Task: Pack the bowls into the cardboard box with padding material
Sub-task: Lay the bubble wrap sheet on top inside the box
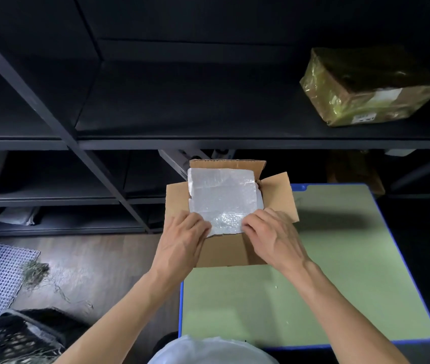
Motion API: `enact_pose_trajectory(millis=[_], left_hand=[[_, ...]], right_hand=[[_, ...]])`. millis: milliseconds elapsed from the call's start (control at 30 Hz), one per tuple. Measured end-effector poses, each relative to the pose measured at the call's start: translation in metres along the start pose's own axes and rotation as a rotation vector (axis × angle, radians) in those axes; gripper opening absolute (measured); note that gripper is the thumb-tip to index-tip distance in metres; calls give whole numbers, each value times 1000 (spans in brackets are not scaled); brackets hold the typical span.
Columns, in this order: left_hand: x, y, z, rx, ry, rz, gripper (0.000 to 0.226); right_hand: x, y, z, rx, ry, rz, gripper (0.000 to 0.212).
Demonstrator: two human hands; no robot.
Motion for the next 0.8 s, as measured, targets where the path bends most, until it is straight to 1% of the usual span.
enact_pose_trajectory(millis=[67,200,333,467,633,800], left_hand=[[-2,3,4,3,14,-26,17],[1,6,4,-18,-15,-111,22],[5,4,6,-30,-34,-141,28],[6,3,6,-23,-51,-165,32],[14,-7,13,-83,-75,-165,21],[13,-5,12,-91,-50,-196,22]], right_hand=[[-5,4,6,-10,30,-3,5],[-10,4,20,-62,47,-12,14],[-19,7,21,-53,74,27,12],[-27,3,16,-85,89,19,18],[-27,-1,10,-86,70,22,12],[-26,-9,12,-115,65,30,9]])
Point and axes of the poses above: each hand's wrist, its own z-axis away from the middle knuckle, its own y-axis out of the back of the hand, x = y × z, the point moved 5 cm from there along -z, towards the middle knuckle, and after that the axes turned 15 degrees about y, right-handed, at the moved point
